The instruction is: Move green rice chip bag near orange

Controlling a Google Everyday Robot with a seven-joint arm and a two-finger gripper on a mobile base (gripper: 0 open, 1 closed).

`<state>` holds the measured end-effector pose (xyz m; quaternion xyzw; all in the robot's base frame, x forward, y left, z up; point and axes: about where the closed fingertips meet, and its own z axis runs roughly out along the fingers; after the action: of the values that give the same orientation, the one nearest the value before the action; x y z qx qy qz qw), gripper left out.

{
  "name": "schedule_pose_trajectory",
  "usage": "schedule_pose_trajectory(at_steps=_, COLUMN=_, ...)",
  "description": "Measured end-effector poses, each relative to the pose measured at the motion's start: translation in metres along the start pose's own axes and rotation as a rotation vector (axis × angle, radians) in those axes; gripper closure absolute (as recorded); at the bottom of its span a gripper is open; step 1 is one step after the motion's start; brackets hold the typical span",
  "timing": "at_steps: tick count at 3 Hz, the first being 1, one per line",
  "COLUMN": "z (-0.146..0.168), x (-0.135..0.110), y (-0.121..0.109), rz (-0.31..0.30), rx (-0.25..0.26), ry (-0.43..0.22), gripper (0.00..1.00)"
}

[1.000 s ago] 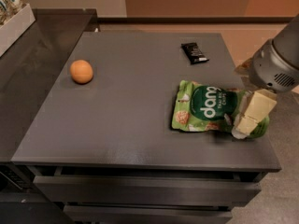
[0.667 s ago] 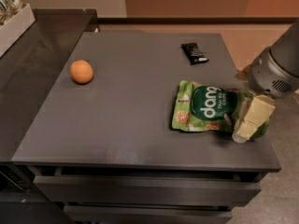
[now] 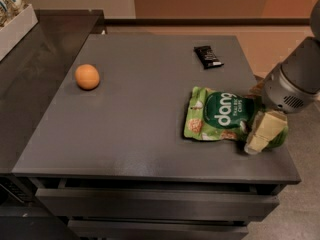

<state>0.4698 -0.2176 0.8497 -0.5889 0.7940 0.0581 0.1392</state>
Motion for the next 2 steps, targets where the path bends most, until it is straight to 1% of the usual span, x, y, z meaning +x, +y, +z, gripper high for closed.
schedule_pose_trajectory(at_steps=1, z=0.0, x=-0.001, y=-0.006, rz=0.004, rx=0.013, ry=-0.002, gripper=0.38)
schedule_pose_trajectory(at_steps=2, z=-0.015, x=-0.009, y=-0.011, rz=0.0, rx=0.037, ry=-0.026, gripper=0.61)
